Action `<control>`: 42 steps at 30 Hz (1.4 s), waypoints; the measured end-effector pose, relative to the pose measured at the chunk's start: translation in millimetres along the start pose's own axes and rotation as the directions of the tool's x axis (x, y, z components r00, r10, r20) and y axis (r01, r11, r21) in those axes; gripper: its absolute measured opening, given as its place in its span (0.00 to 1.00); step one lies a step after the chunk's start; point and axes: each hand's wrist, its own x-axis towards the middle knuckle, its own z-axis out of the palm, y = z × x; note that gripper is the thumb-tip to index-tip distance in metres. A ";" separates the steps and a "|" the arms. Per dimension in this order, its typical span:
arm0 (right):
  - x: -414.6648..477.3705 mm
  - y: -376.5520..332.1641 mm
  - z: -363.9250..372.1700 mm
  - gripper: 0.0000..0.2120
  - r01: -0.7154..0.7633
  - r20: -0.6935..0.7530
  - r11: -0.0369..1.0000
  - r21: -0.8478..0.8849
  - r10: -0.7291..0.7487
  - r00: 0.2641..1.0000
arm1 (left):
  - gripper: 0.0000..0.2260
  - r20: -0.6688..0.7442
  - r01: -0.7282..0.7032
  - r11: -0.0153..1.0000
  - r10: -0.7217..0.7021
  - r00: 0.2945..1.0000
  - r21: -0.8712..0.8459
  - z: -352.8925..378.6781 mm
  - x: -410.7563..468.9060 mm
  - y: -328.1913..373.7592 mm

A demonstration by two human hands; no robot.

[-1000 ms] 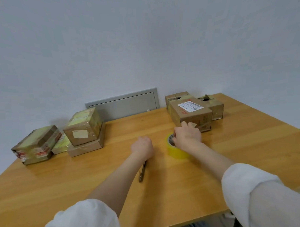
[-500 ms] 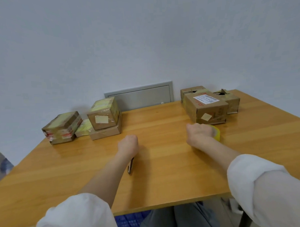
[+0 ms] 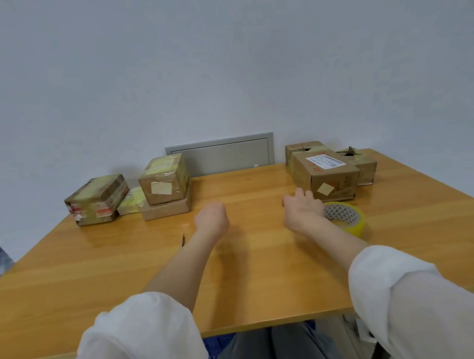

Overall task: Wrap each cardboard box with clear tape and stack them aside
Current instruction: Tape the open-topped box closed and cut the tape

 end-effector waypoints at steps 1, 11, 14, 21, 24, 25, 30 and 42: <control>3.8 0.8 1.1 0.20 -0.013 -0.009 0.997 0.076 0.013 1.000 | 0.14 0.000 -0.028 0.998 0.028 1.000 -0.062 0.2 4.9 18.3; 80.6 87.7 -13.9 0.27 -0.334 -0.113 0.823 0.459 0.427 0.897 | 0.19 0.057 -0.223 0.777 0.315 0.947 -0.589 -7.6 44.0 176.8; 102.2 102.8 -11.1 0.28 -0.381 -0.044 0.789 0.481 0.456 0.889 | 0.17 0.107 -0.180 0.723 0.332 0.937 -0.666 -2.8 57.4 196.4; 115.4 86.9 -13.9 0.32 -0.371 0.002 0.792 0.485 0.424 0.906 | 0.18 0.229 0.095 0.553 0.178 0.957 -0.828 6.6 85.5 174.7; 104.3 56.4 -11.9 0.30 -0.298 -0.004 0.813 0.500 0.346 0.938 | 0.17 0.210 0.143 0.592 0.044 0.977 -0.793 0.1 84.0 135.3; 98.4 45.5 -12.8 0.30 -0.279 -0.001 0.819 0.502 0.323 0.947 | 0.17 0.190 0.136 0.635 0.018 0.982 -0.761 -3.5 80.8 119.8; 66.7 7.3 -25.8 0.27 -0.183 0.060 0.907 0.380 0.174 0.983 | 0.15 0.221 0.140 0.753 0.008 0.975 -0.643 -36.4 41.9 41.6; 0.5 -52.7 -48.2 0.43 0.161 0.159 0.941 0.298 -0.215 0.964 | 0.14 0.110 0.025 0.808 0.050 0.993 -0.589 -52.1 -4.8 -26.0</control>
